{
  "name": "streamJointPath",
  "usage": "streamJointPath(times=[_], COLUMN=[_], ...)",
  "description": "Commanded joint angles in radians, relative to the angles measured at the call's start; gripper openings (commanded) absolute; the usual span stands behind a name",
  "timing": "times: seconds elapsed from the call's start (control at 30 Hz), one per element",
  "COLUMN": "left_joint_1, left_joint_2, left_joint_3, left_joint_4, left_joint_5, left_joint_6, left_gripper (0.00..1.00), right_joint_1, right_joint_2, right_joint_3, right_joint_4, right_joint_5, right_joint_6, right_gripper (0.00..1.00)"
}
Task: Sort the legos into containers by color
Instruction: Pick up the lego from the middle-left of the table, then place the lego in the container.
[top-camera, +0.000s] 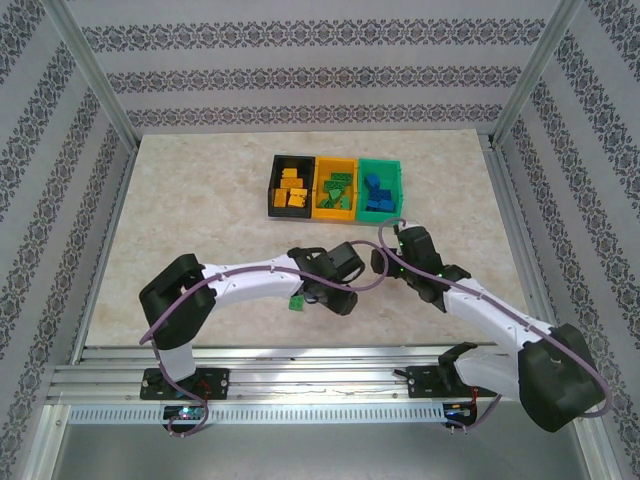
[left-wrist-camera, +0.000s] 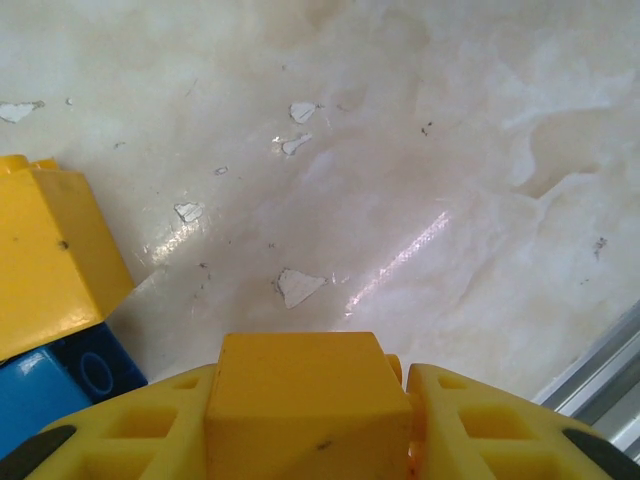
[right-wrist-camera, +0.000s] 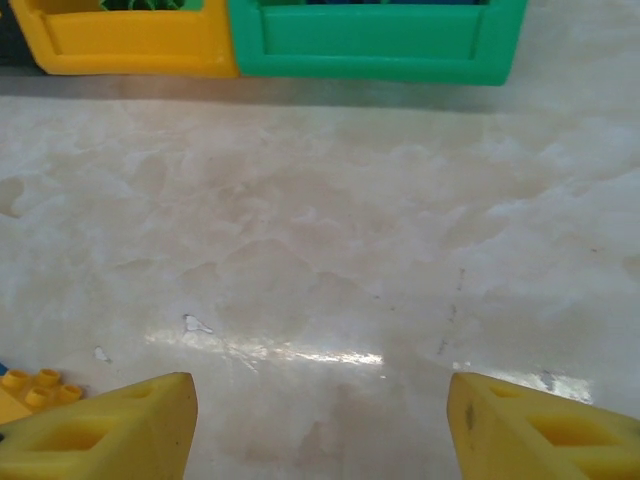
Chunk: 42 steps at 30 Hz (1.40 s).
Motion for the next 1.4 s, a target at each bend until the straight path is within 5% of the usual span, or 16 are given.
streamJointPath(times=[0.0, 0.43, 0.77, 0.97, 1.17, 1.37], left_joint_1=[0.050, 0.402, 0.610, 0.671, 0.697, 0.697], left_joint_2=[-0.075, -0.171, -0.094, 0.065, 0.257, 0.219], left_joint_3=[-0.011, -0.003, 0.198, 0.367, 0.569, 0.524], left_joint_4=[0.052, 0.137, 0.060, 0.041, -0.014, 0.029], left_joint_5=[0.010, 0.115, 0.043, 0.081, 0.142, 0.169], left_joint_6=[0.029, 0.050, 0.129, 0.147, 0.137, 0.105], left_gripper=[0.30, 0.31, 0.36, 0.38, 0.53, 0.61], right_joint_1=[-0.049, -0.174, -0.174, -0.170, -0.169, -0.168], right_joint_2=[-0.058, -0.206, -0.138, -0.132, -0.155, -0.119], right_joint_3=[-0.051, -0.126, -0.125, -0.122, -0.129, -0.109], right_joint_4=[-0.014, -0.052, 0.000, 0.003, -0.002, -0.005], right_joint_5=[-0.016, -0.095, -0.110, -0.118, -0.103, -0.119], right_joint_6=[0.027, 0.035, 0.027, 0.023, 0.025, 0.017], right_gripper=[0.68, 0.70, 0.69, 0.69, 0.69, 0.69])
